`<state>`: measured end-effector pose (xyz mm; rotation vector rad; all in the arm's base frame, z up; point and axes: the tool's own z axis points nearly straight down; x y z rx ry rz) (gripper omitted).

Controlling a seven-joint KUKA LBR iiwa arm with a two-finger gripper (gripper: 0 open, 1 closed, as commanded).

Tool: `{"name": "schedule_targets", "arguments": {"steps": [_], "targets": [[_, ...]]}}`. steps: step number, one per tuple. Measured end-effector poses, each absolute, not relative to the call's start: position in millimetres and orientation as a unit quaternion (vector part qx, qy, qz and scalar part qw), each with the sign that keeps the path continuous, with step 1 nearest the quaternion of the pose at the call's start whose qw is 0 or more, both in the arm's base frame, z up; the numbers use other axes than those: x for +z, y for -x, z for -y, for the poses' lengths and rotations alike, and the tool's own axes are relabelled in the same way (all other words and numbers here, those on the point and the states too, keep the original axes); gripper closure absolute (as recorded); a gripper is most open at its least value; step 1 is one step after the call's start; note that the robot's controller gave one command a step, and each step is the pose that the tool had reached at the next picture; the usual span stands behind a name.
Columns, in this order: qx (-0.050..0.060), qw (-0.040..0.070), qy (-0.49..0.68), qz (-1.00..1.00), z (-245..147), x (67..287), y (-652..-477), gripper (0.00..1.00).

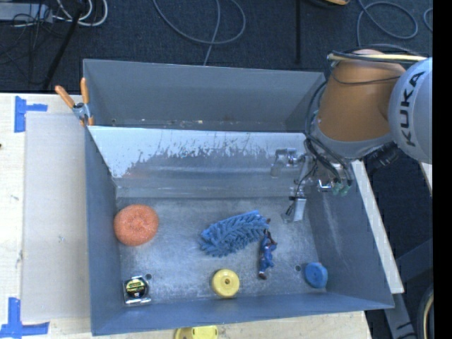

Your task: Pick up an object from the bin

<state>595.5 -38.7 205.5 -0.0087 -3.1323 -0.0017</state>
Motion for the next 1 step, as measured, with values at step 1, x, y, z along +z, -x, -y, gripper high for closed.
{"name": "schedule_targets", "arguments": {"steps": [1], "targets": [[0.000, 0.001, 0.002, 1.000, 38.5, 210.3, -596.5, 0.00]]}}
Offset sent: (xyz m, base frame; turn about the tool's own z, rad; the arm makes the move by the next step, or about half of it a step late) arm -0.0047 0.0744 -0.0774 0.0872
